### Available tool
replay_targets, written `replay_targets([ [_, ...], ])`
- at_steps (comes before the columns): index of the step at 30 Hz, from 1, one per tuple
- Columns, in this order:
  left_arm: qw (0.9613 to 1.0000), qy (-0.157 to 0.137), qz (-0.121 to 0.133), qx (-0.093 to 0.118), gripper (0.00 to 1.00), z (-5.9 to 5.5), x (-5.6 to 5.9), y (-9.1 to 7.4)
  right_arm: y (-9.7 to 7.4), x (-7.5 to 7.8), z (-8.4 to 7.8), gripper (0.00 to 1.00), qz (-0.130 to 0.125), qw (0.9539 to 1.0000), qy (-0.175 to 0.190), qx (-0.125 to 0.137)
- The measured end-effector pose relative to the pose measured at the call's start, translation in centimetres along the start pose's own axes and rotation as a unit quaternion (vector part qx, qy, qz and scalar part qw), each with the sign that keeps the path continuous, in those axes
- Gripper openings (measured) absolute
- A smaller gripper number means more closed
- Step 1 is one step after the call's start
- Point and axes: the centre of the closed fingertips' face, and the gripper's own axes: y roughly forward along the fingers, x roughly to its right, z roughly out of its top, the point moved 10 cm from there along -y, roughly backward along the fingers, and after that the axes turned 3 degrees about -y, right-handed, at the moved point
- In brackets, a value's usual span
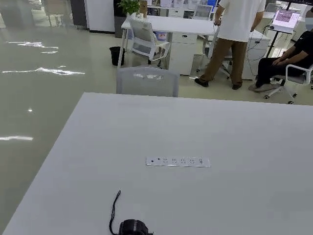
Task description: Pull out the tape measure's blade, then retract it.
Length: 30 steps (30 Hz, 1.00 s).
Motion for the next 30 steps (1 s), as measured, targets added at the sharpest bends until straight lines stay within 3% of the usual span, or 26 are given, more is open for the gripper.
replay_targets([
  [4, 0.9999, -0.004, 0.003, 0.011, 0.99, 0.4, 0.0, -0.3, -0.3, 0.3, -1.1, 1.0, 0.001, 0.9999, -0.007, -0.009],
  [7, 0.9999, -0.006, 0.006, 0.012, 0.99, 0.6, 0.0, -0.4, -1.0, 0.3, -0.8, 1.0, -0.004, 0.9999, -0.001, -0.014],
  [11, 0.9999, -0.013, 0.007, 0.008, 0.99, -0.1, -0.7, -0.7, -1.3, 0.7, -1.6, 1.0, -0.012, 0.9998, 0.013, -0.013],
  [15, 0.9998, -0.017, 0.006, 0.011, 0.99, -1.0, -1.4, -1.2, -1.6, 0.2, -1.2, 1.0, -0.012, 0.9998, 0.014, -0.008],
  [18, 0.9998, -0.02, 0.003, 0.01, 0.99, -1.0, -1.4, -1.4, -1.1, 0.5, -2.2, 1.0, -0.008, 0.9998, 0.015, -0.01],
  [22, 0.9998, -0.013, 0.0, 0.013, 0.99, -0.5, -0.7, -1.5, -2.0, -0.3, -0.7, 1.0, -0.008, 0.9998, 0.013, -0.011],
  [24, 0.9999, -0.01, 0.001, 0.013, 0.99, -0.4, -0.4, -1.5, -1.8, 0.1, -1.4, 1.0, -0.013, 0.9998, 0.013, -0.011],
  [30, 0.9999, -0.009, 0.005, 0.009, 0.99, -0.6, -0.9, -1.6, -2.2, 0.3, -1.7, 1.0, -0.023, 0.9995, 0.022, -0.007],
])
